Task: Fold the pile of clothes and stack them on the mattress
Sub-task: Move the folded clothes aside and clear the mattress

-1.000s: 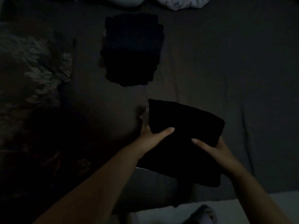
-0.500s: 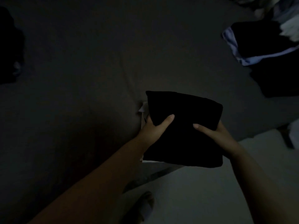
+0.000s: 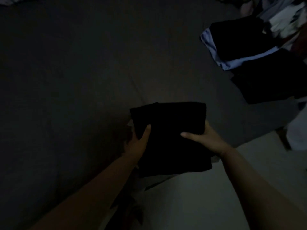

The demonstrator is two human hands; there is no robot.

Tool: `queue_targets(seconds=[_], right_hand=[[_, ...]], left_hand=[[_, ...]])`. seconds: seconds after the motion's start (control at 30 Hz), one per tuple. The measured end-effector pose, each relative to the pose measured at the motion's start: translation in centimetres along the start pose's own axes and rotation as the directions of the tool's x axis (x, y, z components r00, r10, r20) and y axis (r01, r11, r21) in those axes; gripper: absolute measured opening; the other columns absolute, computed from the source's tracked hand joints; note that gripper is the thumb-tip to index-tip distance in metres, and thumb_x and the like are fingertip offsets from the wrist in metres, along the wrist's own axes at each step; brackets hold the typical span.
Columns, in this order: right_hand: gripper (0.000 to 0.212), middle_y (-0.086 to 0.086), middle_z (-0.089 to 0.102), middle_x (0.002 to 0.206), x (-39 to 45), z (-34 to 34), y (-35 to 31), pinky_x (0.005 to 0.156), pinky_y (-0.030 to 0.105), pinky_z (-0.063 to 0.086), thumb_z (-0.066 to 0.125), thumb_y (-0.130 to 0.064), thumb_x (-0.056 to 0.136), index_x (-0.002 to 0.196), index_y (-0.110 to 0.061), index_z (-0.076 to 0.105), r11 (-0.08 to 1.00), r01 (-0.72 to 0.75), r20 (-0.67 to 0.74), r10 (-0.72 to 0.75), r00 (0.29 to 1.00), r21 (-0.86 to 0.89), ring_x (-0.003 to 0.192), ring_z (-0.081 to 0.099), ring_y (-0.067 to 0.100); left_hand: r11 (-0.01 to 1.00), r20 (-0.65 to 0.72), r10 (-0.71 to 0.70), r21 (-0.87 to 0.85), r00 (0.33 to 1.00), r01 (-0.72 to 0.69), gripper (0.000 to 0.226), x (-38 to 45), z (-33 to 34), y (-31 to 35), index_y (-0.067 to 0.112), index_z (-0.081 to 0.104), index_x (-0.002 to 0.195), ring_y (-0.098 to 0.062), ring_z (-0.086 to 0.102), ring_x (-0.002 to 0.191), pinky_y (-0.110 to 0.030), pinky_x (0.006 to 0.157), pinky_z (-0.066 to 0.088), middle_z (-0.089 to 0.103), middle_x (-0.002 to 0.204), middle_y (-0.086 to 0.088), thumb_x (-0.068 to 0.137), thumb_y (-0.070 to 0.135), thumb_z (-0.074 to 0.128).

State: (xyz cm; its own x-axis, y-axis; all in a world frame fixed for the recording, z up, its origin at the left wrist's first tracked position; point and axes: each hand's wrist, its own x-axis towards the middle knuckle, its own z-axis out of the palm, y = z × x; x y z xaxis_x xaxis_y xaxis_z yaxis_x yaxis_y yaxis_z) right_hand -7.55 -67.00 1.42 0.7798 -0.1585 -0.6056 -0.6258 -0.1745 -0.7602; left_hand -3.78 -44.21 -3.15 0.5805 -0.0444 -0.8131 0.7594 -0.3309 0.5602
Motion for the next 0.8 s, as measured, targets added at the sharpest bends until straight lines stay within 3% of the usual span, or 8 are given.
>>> queue_targets(seconds=[0.1, 0.17, 0.27, 0.4, 0.53, 0.63, 0.7, 0.8], right_hand=[[0.097, -0.006, 0.056, 0.129, 0.5, -0.1, 2.0, 0.100, 0.036, 0.048, 0.089, -0.043, 0.054, 0.136, -0.027, 0.041, 0.998, -0.060, 0.090, 0.063, 0.994, -0.033, 0.117, 0.056, 0.009], [0.097, -0.005, 0.055, 0.130, 1.1, -0.7, 2.6, 0.097, 0.032, 0.049, 0.090, -0.042, 0.054, 0.136, -0.026, 0.040, 0.996, -0.086, 0.110, 0.086, 0.990, -0.006, 0.118, 0.056, 0.011], [0.085, -0.004, 0.052, 0.128, 1.9, -1.4, 2.8, 0.099, 0.031, 0.045, 0.085, -0.026, 0.064, 0.136, -0.021, 0.039, 0.987, -0.143, 0.122, 0.132, 0.984, 0.080, 0.116, 0.053, 0.012], [0.084, -0.002, 0.055, 0.131, 3.3, -3.0, 3.0, 0.104, 0.035, 0.043, 0.082, -0.036, 0.062, 0.135, -0.017, 0.045, 0.976, -0.181, 0.175, 0.158, 0.972, 0.125, 0.115, 0.055, 0.014], [0.077, 0.001, 0.054, 0.135, 4.4, -5.7, 1.1, 0.105, 0.037, 0.043, 0.080, -0.036, 0.070, 0.137, -0.016, 0.047, 0.986, -0.129, 0.212, 0.104, 0.972, 0.107, 0.120, 0.054, 0.016], [0.074, 0.000, 0.051, 0.136, 3.3, -9.3, -1.5, 0.105, 0.035, 0.042, 0.078, -0.034, 0.073, 0.138, -0.017, 0.045, 0.987, -0.097, 0.205, 0.070, 0.976, 0.125, 0.120, 0.053, 0.015], [0.070, -0.002, 0.052, 0.135, 1.9, -12.5, -3.4, 0.105, 0.034, 0.042, 0.076, -0.032, 0.076, 0.137, -0.018, 0.046, 0.983, -0.114, 0.178, 0.088, 0.980, 0.144, 0.120, 0.053, 0.015], [0.069, -0.009, 0.047, 0.132, -0.4, -16.9, -5.2, 0.107, 0.034, 0.038, 0.071, -0.036, 0.079, 0.139, -0.019, 0.041, 0.962, -0.134, 0.162, 0.097, 0.982, 0.236, 0.124, 0.049, 0.016]], left_hand=[[0.965, -0.067, -0.230, -0.145, 0.971, 0.219, 0.120, -1.1, 0.2, -1.5, 0.035, 0.012, 0.148, -0.037, 0.030, 0.136, -0.047, 0.112, 0.027, 0.026, 0.152, -0.013, 0.051, 0.081, 0.066], [0.915, 0.048, -0.310, -0.255, 0.949, 0.312, 0.127, -0.6, 1.0, -2.5, 0.031, 0.026, 0.145, -0.031, 0.047, 0.126, -0.047, 0.105, 0.038, 0.043, 0.143, -0.009, 0.038, 0.079, 0.076], [0.899, 0.174, -0.282, -0.297, 0.943, 0.323, 0.102, -1.3, 2.0, -0.9, 0.020, 0.050, 0.128, -0.027, 0.059, 0.115, -0.045, 0.097, 0.048, 0.059, 0.126, -0.008, 0.048, 0.077, 0.073], [0.907, 0.112, -0.164, -0.375, 0.980, 0.194, 0.053, -2.7, 4.5, 3.9, 0.018, 0.055, 0.119, -0.018, 0.060, 0.097, -0.032, 0.093, 0.043, 0.062, 0.111, -0.006, 0.081, 0.055, 0.062], [0.947, -0.068, -0.098, -0.314, 0.993, 0.072, 0.063, -3.1, 7.0, 6.6, 0.022, 0.056, 0.121, -0.023, 0.063, 0.100, -0.038, 0.101, 0.045, 0.063, 0.118, -0.012, 0.072, 0.060, 0.067], [0.958, -0.119, 0.020, -0.280, 0.993, -0.053, 0.021, -4.7, 9.3, 9.9, 0.040, 0.048, 0.103, -0.021, 0.059, 0.099, -0.041, 0.105, 0.041, 0.058, 0.122, -0.011, 0.085, 0.047, 0.059], [0.958, -0.098, 0.083, -0.266, 0.992, -0.107, 0.028, -5.6, 11.1, 12.5, 0.041, 0.042, 0.110, -0.020, 0.057, 0.104, -0.040, 0.106, 0.039, 0.055, 0.123, -0.006, 0.087, 0.044, 0.057], [0.976, -0.053, 0.073, -0.200, 0.996, -0.082, 0.061, -6.6, 13.4, 17.0, 0.029, 0.048, 0.128, -0.021, 0.060, 0.104, -0.034, 0.099, 0.044, 0.060, 0.121, -0.002, 0.075, 0.054, 0.066]])
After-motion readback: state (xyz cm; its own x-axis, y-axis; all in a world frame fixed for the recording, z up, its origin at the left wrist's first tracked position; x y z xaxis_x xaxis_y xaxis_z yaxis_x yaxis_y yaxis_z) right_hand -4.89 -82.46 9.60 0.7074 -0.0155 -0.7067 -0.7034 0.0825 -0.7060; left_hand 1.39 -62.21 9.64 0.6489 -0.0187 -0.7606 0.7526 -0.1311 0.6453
